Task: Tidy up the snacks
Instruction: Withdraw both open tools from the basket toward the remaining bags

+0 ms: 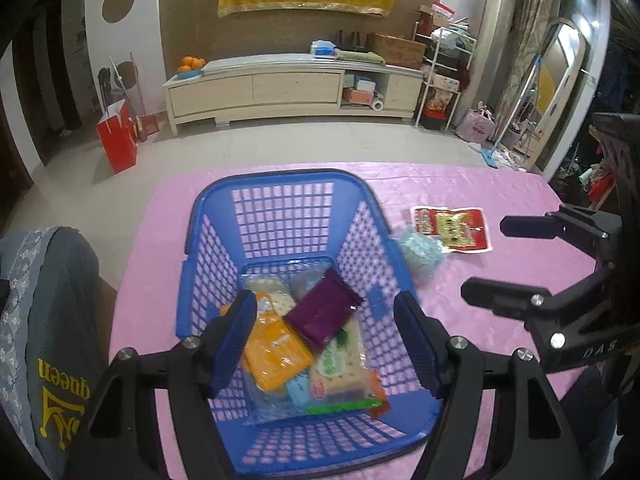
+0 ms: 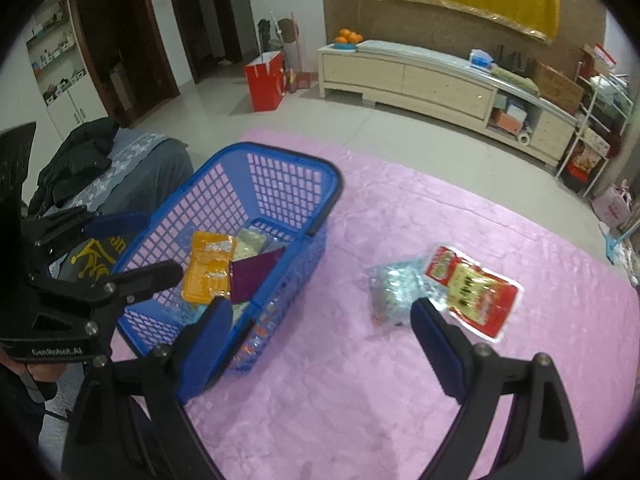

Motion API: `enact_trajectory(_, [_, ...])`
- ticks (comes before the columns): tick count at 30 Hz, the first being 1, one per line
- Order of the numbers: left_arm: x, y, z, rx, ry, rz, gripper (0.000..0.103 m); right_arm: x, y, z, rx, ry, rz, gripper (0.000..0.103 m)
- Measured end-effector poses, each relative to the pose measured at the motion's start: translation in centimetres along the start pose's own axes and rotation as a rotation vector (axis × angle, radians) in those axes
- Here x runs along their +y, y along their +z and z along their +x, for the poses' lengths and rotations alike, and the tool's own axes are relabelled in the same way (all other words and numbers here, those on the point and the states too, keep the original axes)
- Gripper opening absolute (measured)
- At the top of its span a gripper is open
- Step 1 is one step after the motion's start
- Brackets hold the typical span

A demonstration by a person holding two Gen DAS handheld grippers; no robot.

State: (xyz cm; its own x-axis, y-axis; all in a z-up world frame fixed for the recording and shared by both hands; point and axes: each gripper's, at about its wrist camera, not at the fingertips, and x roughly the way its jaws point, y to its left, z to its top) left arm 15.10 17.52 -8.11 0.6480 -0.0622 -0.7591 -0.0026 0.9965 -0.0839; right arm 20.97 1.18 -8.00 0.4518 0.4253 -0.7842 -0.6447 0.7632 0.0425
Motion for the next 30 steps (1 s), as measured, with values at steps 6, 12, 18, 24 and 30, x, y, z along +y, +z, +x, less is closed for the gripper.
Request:
enact_trajectory(6, [-3.6, 0.1, -1.5, -0.015, -0.036, 0.030, 0.073, -2.4, -1.6, -3.4, -0.030, -0.029, 0.035, 0.093])
enact_trajectory(12, [-8.1, 0.4, -1.8, -0.001, -0.057, 0.058, 0.075, -5.2, -3.4, -6.1, -0.054, -0.051, 0.074, 0.093])
enact_trajectory(18, [-12.3, 0.8, -1.2, 0.004, -0.066, 0.087, 0.077, -8.0, -4.9, -7.0, -0.055, -0.092, 0.106, 0.093])
enact_trajectory(24, [-15.4, 1.2, 0.6, 0.027, -0.061, 0.105, 0.079, -10.5, -5.8, -6.7, -0.039, -0.117, 0.120, 0.093])
enact_trajectory(30, [-17.3, 1.6, 2.7, 0.064, -0.052, 0.105, 0.079, -12.7, -6.2, -5.6, -0.019, -0.130, 0.133, 0.093])
